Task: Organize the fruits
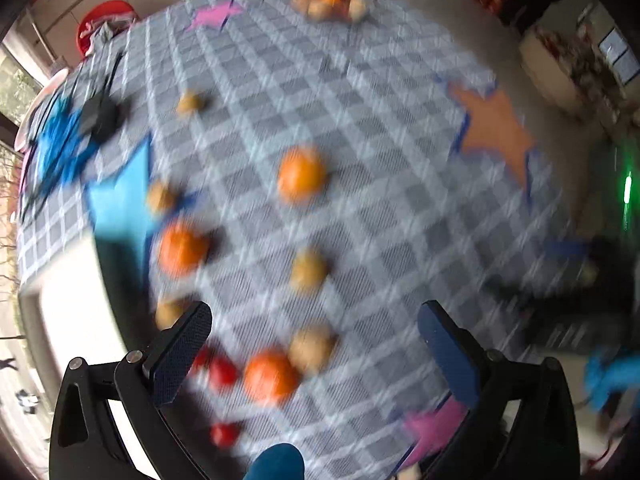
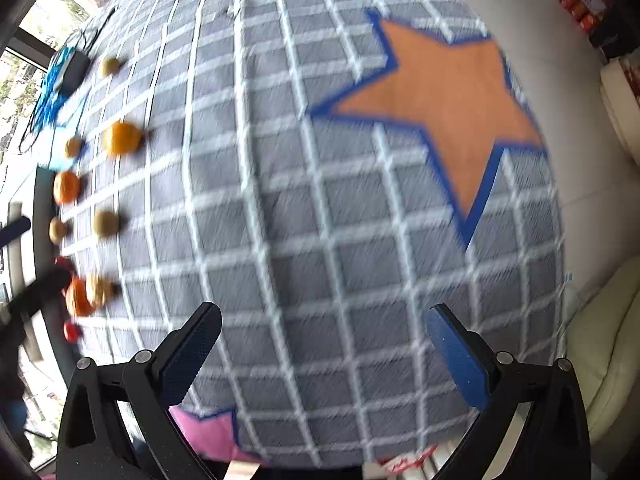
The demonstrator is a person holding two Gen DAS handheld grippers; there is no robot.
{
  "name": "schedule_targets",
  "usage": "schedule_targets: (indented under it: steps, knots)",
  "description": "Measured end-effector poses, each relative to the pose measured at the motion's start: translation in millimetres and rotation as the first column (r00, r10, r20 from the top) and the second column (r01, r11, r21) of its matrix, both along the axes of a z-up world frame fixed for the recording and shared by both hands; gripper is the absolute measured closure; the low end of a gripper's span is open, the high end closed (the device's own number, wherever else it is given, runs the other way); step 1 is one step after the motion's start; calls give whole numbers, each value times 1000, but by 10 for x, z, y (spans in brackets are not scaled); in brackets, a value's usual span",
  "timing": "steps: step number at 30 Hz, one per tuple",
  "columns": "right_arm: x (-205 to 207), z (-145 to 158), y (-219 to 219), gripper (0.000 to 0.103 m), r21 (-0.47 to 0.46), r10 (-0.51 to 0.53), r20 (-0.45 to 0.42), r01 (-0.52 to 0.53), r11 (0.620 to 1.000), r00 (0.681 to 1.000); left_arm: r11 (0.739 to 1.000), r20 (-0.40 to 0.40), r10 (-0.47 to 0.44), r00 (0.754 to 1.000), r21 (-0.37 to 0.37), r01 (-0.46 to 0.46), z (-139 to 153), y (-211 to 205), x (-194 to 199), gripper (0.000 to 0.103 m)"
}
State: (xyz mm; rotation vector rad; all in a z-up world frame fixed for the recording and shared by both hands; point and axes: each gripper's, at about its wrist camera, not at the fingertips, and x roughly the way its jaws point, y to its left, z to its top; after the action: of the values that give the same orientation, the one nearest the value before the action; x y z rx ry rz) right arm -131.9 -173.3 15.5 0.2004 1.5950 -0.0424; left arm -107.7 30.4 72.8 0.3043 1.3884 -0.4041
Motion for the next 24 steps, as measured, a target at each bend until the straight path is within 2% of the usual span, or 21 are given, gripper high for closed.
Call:
schedule_targets:
  steps: [3, 5, 9, 11, 16, 21, 24]
  knots:
    - [-177, -43, 186, 0, 9, 29, -36, -28, 1000, 999, 998, -63, 34, 997, 61, -30, -159, 271, -187, 0]
    - [-254, -81, 239, 0, 19, 33, -42, -32, 999, 999, 996, -55, 72, 996, 53, -69, -125, 374, -155, 0]
    - [-279, -74, 340, 0, 24, 37, -41, -36, 999, 998, 992, -6, 125, 992, 24, -125, 3, 409, 175, 0]
    - [-194, -9, 389, 0, 20, 43, -40, -42, 999, 998, 986, -10, 169, 986, 13, -169, -18, 416, 491, 0]
    - [269, 22, 504, 0, 21, 58, -17, -57, 998, 998, 965, -52, 260, 964, 9, -260, -233, 548, 1183, 0]
    - [742, 66, 765, 0, 29, 81, 2, -81, 996, 997, 962, -77, 272, 959, 31, -270, -464, 485, 1644, 0]
    - [1113, 133, 933, 0, 34, 88, 21, -89, 995, 996, 968, -82, 246, 966, 64, -241, -619, 434, 1764, 0]
